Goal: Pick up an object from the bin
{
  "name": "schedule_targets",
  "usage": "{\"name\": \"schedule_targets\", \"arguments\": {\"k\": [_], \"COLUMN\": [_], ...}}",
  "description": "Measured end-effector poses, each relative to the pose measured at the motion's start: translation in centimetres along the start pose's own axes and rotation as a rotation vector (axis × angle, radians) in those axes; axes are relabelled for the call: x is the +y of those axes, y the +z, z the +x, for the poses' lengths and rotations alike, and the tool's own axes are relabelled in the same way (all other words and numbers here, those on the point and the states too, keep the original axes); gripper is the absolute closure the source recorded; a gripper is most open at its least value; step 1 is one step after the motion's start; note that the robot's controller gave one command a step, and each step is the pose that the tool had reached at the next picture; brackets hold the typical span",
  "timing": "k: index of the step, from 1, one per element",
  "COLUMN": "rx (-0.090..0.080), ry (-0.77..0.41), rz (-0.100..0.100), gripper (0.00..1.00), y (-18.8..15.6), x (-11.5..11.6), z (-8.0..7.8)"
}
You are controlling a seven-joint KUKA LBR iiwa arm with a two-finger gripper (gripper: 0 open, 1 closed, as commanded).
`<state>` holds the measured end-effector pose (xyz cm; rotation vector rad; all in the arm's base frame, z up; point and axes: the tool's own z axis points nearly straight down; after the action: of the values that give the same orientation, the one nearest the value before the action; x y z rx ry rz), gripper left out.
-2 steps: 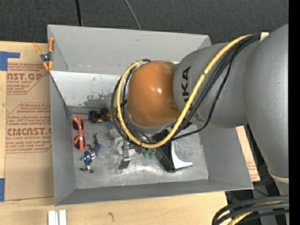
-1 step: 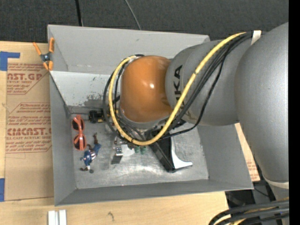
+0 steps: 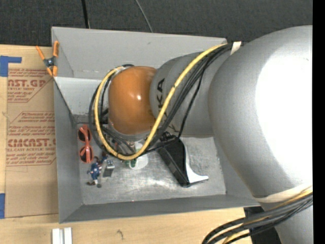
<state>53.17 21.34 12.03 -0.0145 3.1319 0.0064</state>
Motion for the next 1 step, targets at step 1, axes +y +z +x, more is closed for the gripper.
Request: {"name": "schedule_targets", "arguments": {"k": [1], "rx": [0.01], "ry": [-0.103], "rz": [0.003], "gripper": [0.0], "y": [4.28], "x": [1.17], "z": [0.45]}}
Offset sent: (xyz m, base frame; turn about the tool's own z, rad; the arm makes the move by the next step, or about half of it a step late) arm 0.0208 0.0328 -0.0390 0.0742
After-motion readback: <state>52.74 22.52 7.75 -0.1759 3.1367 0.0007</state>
